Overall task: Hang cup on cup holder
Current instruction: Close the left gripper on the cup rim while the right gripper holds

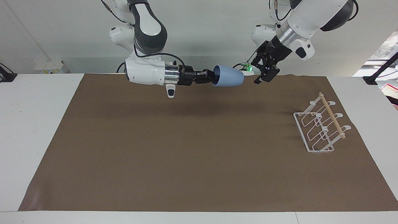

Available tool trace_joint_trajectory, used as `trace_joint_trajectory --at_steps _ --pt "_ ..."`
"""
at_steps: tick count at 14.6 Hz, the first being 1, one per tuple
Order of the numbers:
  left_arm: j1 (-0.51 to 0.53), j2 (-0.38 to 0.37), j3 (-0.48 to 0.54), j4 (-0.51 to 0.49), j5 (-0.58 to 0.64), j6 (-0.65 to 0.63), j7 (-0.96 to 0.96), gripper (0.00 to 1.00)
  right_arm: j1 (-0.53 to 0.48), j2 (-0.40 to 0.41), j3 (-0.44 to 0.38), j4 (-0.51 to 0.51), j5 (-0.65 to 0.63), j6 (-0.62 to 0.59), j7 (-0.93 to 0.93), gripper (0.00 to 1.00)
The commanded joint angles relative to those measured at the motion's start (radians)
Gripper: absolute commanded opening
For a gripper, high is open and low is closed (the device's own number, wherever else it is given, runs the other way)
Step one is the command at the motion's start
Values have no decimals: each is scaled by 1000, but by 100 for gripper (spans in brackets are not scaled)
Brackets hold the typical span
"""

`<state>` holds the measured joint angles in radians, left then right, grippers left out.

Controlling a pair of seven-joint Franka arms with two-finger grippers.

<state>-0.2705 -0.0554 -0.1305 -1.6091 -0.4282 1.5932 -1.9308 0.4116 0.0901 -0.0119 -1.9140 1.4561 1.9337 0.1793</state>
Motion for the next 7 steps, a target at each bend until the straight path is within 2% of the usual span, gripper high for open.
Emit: trace_joint_trajectory --at_steps 1,7 --pt "-58 -18 11 -34 -26 33 -91 100 -4 -20 3 -25 23 8 14 0" --pt "-107 -18 12 -103 -32 166 -92 100 -4 -20 1 -25 23 11 14 0"
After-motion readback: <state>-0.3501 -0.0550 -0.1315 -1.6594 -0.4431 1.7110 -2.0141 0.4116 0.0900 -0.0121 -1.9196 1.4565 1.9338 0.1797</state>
